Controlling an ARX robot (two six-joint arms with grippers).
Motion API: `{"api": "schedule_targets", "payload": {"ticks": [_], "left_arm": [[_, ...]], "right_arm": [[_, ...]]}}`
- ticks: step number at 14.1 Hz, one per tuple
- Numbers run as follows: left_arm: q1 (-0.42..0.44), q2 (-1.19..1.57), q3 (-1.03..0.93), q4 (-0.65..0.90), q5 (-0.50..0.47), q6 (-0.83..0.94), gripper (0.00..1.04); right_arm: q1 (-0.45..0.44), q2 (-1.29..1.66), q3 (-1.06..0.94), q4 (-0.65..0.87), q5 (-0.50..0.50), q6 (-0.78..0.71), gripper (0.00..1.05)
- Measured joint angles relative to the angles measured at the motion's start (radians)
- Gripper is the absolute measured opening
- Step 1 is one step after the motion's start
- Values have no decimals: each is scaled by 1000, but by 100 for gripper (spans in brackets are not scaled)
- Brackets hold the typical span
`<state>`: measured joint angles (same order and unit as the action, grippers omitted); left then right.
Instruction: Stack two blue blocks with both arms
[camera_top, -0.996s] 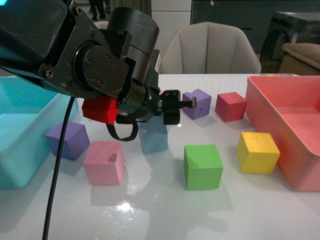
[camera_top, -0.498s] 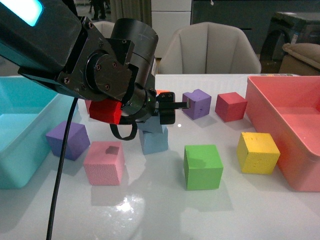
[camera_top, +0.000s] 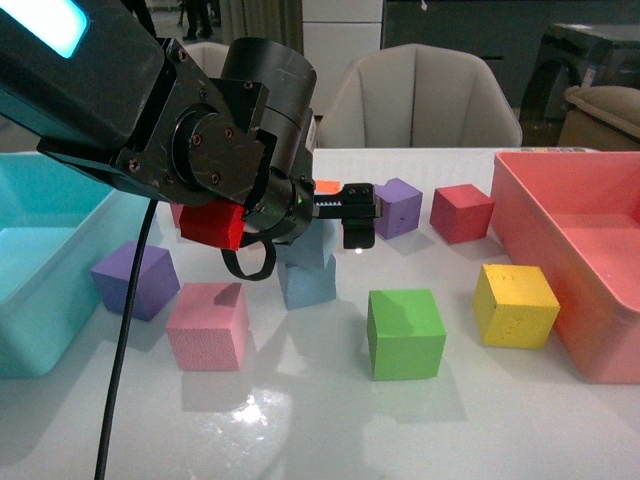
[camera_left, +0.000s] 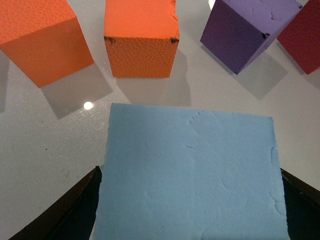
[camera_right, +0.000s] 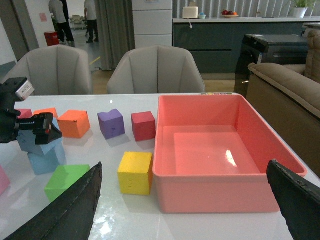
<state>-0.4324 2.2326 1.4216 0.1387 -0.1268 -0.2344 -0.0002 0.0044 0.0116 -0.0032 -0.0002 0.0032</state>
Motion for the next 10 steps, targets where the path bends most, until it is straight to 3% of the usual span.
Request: {"api": "schedule_targets", "payload": {"ticks": [5, 10], "left_arm": [[-23, -207, -117, 114, 4, 22, 98], [-83, -639, -477, 370, 16, 29, 97]], "right_arm": [[0, 0, 0, 0, 0, 0, 98], [0, 0, 0, 0, 0, 0, 98]]}}
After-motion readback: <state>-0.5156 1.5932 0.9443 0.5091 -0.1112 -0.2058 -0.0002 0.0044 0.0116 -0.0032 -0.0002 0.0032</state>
